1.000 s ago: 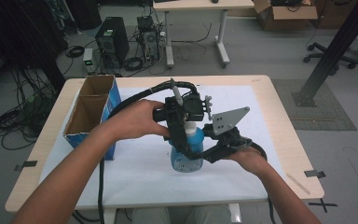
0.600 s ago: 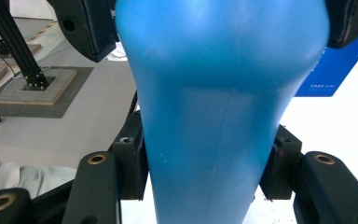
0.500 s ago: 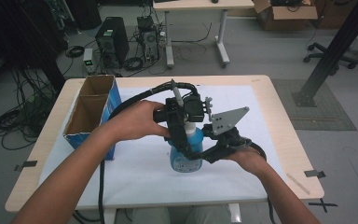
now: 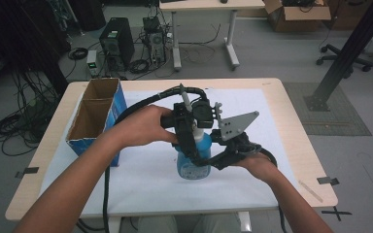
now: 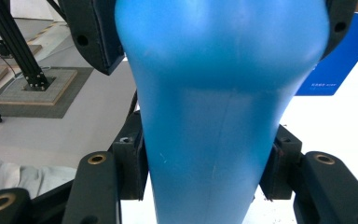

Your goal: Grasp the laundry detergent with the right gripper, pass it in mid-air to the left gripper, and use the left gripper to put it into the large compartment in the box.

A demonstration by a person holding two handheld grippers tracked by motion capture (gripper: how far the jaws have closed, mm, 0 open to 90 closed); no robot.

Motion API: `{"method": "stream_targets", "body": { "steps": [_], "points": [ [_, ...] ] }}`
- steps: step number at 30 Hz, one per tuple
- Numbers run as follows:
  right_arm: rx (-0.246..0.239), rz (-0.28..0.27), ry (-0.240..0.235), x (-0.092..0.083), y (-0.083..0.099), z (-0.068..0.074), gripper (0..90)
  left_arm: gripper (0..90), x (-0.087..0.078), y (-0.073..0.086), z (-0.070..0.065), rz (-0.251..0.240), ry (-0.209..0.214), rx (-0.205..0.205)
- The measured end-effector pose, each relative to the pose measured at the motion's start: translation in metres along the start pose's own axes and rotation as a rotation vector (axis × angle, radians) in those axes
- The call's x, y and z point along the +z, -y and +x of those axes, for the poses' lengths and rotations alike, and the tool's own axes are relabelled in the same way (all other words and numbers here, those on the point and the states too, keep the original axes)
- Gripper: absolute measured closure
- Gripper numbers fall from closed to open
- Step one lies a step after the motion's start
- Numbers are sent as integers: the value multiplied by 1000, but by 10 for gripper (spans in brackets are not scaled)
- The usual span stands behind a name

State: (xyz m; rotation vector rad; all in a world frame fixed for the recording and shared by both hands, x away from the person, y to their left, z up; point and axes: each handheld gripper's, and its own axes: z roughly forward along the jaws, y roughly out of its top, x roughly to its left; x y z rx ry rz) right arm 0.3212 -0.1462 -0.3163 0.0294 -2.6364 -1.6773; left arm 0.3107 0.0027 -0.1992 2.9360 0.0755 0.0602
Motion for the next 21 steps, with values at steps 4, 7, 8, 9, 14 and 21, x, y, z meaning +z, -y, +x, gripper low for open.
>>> {"method": "stream_targets", "body": {
  "steps": [4,7,8,9,14,21],
  "points": [
    [3,-1,-2,0,0,0,452,333,1,-1,-1,2,3,6],
    [2,0,-3,0,0,0,451,355,1,0,0,5,-3,7],
    [3,0,-3,0,0,0,452,360,1,0,0,5,-2,7],
    [3,0,-4,1,0,0,452,362,1,0,0,6,-1,7],
    [3,0,-6,2,1,1,452,375,1,1,0,7,-1,7],
    [3,-3,-10,2,0,1,449,379,0,0,-1,13,-2,7]
  ]
}}
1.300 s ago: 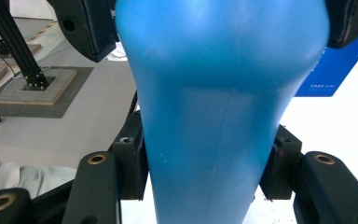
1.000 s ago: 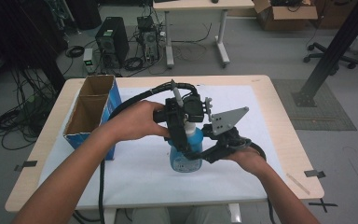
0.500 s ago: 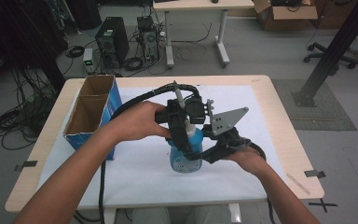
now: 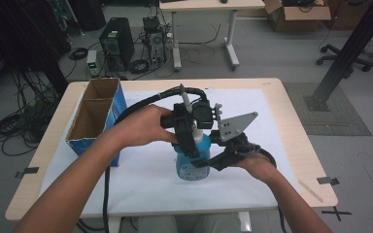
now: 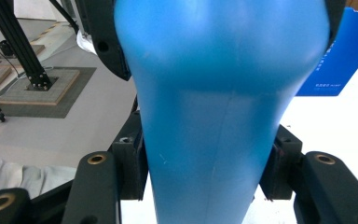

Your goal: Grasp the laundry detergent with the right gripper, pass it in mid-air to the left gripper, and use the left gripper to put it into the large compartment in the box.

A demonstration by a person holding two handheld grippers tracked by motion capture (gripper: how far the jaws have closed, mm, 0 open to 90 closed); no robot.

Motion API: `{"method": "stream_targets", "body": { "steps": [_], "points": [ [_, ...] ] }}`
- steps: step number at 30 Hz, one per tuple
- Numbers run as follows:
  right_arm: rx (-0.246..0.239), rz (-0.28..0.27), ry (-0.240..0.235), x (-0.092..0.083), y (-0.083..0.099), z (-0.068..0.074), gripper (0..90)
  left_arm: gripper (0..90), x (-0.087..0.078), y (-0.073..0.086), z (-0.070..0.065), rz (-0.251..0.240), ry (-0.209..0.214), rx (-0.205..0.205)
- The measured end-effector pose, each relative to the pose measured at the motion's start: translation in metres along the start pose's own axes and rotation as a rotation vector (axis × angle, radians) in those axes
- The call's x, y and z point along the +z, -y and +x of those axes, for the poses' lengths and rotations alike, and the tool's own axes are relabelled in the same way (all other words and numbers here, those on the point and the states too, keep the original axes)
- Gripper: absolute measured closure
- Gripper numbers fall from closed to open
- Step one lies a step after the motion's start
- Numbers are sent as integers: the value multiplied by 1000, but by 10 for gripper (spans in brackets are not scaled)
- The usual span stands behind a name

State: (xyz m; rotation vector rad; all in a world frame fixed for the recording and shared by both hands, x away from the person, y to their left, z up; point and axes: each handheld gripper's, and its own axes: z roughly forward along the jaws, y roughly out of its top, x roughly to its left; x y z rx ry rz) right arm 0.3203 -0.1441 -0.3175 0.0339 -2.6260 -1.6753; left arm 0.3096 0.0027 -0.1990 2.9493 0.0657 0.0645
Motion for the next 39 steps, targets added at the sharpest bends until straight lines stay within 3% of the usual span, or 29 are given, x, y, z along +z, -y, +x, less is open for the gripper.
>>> {"method": "stream_targets", "body": {
  "steps": [4,7,9,12,16,20,27,33,39],
  "points": [
    [16,10,-3,0,-3,0,425,381,-2,-1,0,8,2,-13],
    [39,5,7,-5,-6,0,303,381,-3,0,1,16,-18,-29],
    [51,43,35,-9,-6,0,203,381,-6,1,2,19,-35,-39],
    [70,84,81,-21,-2,-1,124,381,-13,4,3,18,-48,-62],
    [125,79,170,-46,4,-6,49,382,-23,7,7,23,-80,-102],
    [153,94,239,-71,9,-11,37,382,-33,8,13,43,-125,-152],
    [179,175,320,-110,10,-16,34,382,-60,13,26,56,-167,-273],
    [174,225,381,-133,8,-20,33,382,-81,20,33,65,-212,-377],
    [172,258,413,-147,3,-24,31,382,-96,29,39,66,-262,-472]
  ]
}}
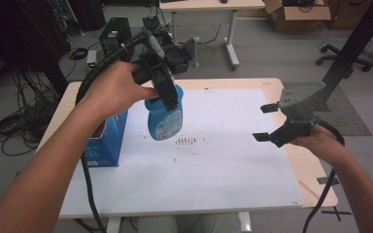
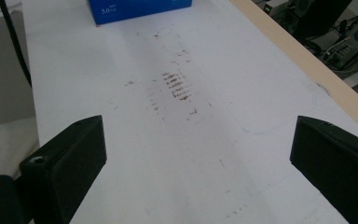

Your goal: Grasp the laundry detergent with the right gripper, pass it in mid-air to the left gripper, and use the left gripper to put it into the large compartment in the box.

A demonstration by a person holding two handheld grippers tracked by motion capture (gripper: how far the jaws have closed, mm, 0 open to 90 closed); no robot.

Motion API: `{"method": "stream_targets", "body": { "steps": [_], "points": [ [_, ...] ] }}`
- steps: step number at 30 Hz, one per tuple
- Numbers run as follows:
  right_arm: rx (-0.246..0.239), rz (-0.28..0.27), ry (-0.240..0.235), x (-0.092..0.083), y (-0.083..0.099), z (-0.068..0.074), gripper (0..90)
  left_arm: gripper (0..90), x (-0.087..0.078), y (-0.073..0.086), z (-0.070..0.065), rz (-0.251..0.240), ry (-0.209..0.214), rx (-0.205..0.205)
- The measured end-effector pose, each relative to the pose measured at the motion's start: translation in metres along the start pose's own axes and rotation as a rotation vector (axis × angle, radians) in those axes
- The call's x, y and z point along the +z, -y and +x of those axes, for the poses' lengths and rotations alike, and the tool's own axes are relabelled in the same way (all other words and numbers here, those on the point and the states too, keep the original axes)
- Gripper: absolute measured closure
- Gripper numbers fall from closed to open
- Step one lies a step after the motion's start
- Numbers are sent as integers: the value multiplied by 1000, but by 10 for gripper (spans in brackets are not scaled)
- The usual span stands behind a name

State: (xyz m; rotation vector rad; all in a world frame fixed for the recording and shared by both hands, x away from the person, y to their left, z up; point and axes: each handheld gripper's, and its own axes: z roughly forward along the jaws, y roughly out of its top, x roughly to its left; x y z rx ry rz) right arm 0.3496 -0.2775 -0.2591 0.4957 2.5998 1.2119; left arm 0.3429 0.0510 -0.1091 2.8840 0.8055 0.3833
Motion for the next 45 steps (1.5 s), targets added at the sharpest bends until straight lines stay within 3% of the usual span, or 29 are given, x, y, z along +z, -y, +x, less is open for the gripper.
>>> {"method": "stream_targets", "body": {
  "steps": [7,13,23,38,45],
  "points": [
    [-17,48,19,-6,-4,-4,32,382,-16,8,18,2,-29,-131],
    [-13,53,32,-11,-4,-9,33,383,-25,17,37,-5,-64,-289],
    [-5,52,46,-17,1,-14,35,383,-35,39,69,-32,-109,-518],
    [2,68,47,-19,2,-18,40,383,-49,83,104,-17,-181,-745],
    [2,78,46,-19,2,-19,41,383,-41,102,116,-12,-195,-810]
  ]
}}
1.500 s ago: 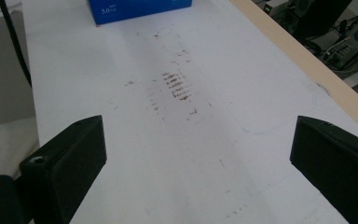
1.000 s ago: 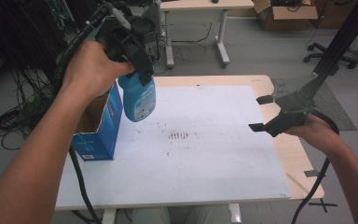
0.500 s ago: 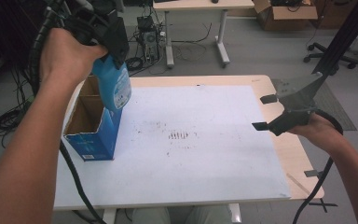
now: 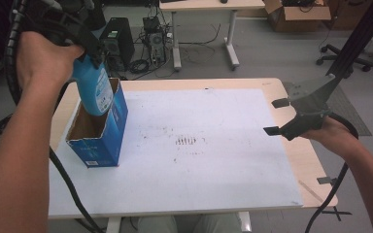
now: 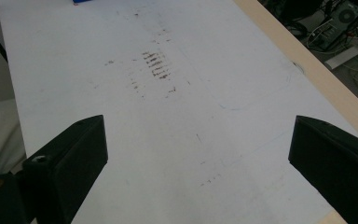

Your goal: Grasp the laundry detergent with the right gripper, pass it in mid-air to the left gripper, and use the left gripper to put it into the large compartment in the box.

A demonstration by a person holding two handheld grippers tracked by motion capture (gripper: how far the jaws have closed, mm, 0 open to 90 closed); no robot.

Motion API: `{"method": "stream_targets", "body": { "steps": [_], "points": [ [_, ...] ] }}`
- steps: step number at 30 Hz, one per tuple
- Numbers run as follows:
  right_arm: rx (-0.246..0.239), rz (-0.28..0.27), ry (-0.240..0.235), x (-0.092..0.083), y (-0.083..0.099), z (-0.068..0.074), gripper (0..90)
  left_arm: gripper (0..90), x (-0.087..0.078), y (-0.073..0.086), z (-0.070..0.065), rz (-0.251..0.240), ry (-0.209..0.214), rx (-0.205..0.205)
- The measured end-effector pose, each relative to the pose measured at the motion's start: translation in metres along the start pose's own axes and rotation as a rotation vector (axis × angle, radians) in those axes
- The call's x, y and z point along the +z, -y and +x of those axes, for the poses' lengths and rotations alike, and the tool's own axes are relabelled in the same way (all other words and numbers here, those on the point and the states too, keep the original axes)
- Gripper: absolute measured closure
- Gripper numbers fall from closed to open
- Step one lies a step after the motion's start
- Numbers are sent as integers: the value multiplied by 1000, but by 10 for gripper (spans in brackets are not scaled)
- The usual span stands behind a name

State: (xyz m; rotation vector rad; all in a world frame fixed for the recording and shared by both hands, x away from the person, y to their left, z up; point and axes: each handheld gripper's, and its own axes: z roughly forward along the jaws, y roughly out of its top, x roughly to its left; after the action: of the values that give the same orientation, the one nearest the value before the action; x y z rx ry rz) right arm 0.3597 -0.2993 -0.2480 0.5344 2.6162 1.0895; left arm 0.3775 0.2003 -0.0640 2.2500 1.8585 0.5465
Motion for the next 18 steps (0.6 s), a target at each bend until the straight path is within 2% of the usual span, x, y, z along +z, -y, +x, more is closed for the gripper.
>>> {"method": "stream_targets", "body": {
  "steps": [12,18],
  "points": [
    [-1,39,13,-4,1,-2,44,383,23,6,18,16,-6,-44],
    [8,54,18,-6,6,-3,41,382,41,10,22,31,-1,-52]
  ]
}}
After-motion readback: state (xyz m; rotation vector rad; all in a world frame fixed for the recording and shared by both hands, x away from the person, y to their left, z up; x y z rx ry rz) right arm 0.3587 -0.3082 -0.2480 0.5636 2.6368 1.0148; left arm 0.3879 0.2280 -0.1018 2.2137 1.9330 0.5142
